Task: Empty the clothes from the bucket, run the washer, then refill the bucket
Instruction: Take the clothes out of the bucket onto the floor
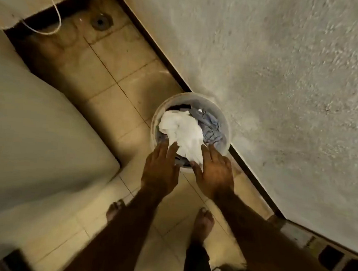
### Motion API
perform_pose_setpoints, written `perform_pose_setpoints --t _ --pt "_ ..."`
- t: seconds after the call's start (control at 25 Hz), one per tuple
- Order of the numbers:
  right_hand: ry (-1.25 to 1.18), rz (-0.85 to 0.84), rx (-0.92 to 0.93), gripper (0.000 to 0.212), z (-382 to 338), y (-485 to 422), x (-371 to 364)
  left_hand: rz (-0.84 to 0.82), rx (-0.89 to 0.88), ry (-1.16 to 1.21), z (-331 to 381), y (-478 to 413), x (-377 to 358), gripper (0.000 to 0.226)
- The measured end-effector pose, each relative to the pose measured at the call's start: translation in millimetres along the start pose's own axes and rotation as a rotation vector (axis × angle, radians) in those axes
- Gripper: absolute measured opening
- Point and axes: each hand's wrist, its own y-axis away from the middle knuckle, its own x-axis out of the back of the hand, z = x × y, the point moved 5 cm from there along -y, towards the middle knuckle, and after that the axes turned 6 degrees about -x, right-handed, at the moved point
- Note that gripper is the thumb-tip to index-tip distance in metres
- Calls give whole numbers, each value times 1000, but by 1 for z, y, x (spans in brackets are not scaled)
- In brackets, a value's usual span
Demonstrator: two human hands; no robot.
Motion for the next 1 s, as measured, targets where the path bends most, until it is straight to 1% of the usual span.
perform_pose_setpoints --t 0.08,0.2,0.32,0.36,0.44,0.52,0.64,0.76,0.88,0.96,1.0 --pt "-25 -8 -37 67 10 -25 -36 6 17 26 -16 -13 -28 72" --pt "4 -34 -121 71 15 -66 -75 0 26 -2 -37 -22 -56 73" --pt "54 -96 -227 70 16 -99 -113 41 -30 13 -48 -20 -80 73" --pt "71 -120 -256 64 16 -106 -123 35 -42 -1 -50 -18 -86 73" --pt "78 -115 -269 43 15 -110 -133 22 -61 -34 -51 -16 -96 72" --pt "81 -74 -213 26 12 -105 -130 -7 -54 -67 -48 -19 -101 72" --pt "-3 32 -143 16 10 -92 -109 -18 -34 -121 -46 -31 -101 74" --pt "-141 166 -123 14 6 -69 -78 -30 -11 -124 -39 -39 -91 81" --pt "-354 285 -86 15 0 -37 -49 -28 -12 -30 -22 -48 -83 101" --pt "-484 330 -23 14 -5 -16 -31 8 47 53 -13 -55 -79 114" --pt "-549 342 -8 13 -4 -7 -23 30 92 105 -11 -60 -77 114"
